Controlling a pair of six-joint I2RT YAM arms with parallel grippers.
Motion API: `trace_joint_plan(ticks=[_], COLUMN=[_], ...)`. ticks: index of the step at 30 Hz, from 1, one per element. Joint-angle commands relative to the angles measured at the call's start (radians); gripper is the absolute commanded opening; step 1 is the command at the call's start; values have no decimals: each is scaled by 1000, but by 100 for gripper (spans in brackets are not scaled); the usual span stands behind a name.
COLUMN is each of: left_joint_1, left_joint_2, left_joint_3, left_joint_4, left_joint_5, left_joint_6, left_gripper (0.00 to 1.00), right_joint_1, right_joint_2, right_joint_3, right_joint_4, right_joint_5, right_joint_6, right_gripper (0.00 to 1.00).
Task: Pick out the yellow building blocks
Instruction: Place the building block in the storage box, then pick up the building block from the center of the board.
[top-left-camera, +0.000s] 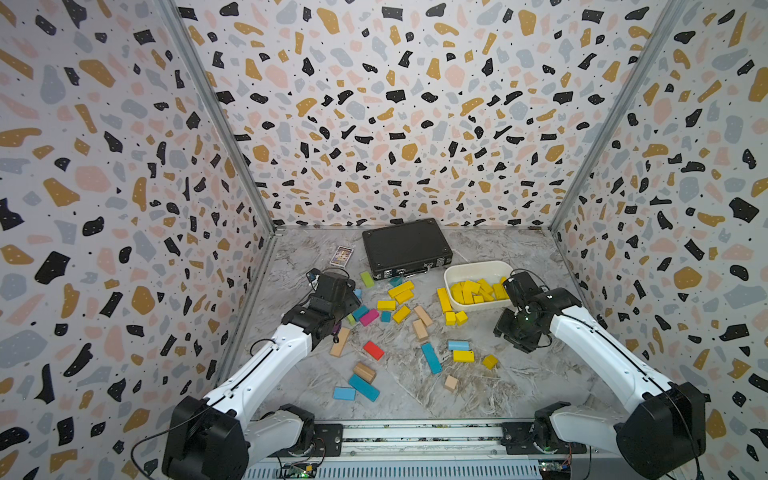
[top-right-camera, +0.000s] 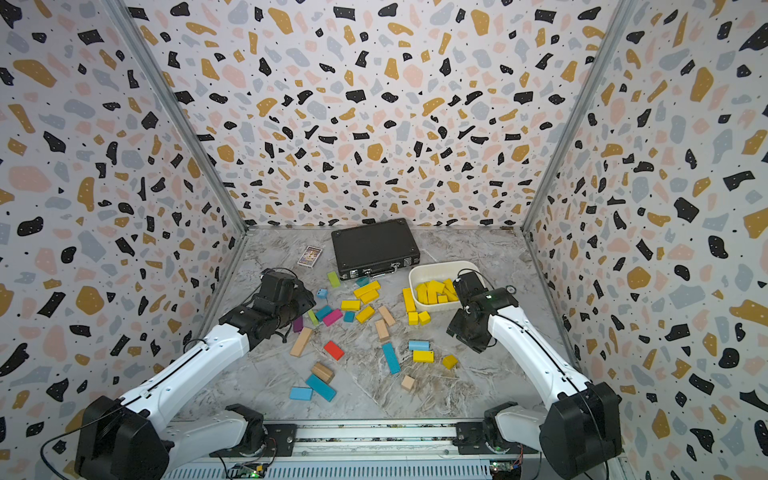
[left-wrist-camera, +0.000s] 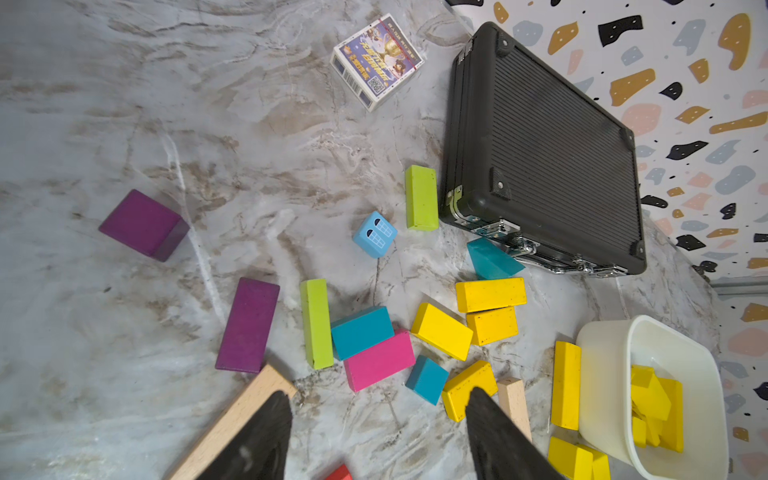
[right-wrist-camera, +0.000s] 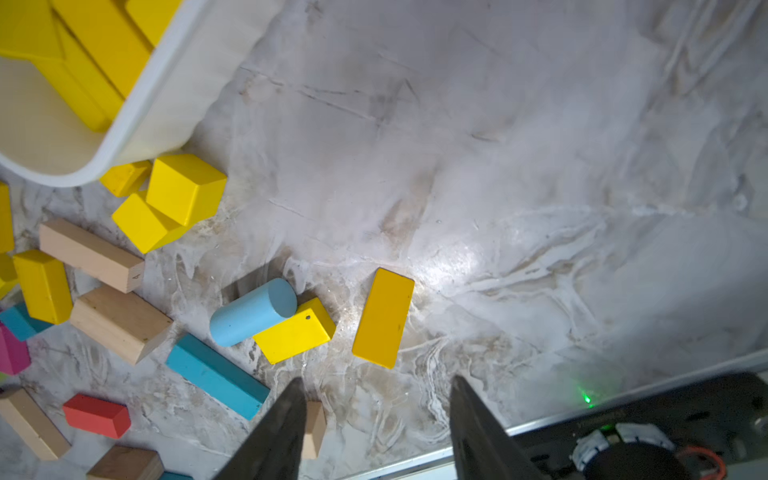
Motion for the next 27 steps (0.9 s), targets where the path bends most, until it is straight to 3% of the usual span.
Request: trace_joint_plan(ticks=[1, 19, 27], left_joint_1=[5, 5, 5], left_joint_2=[-17, -110, -106], left_joint_3=[37, -18, -13], left_joint_4=[-6, -26, -25], left_joint_5=[17, -7, -7], left_joint_6=[8, -16, -19], left_gripper=[67, 67, 67], right_joint_1=[6, 52, 51], right_joint_2=[46, 224, 246], right_joint_3=[-34, -133, -182], right_joint_4=[-40, 153, 214], right_joint_5=[-59, -165, -168], right_joint_6=[155, 226, 259], right_gripper=[58, 60, 49])
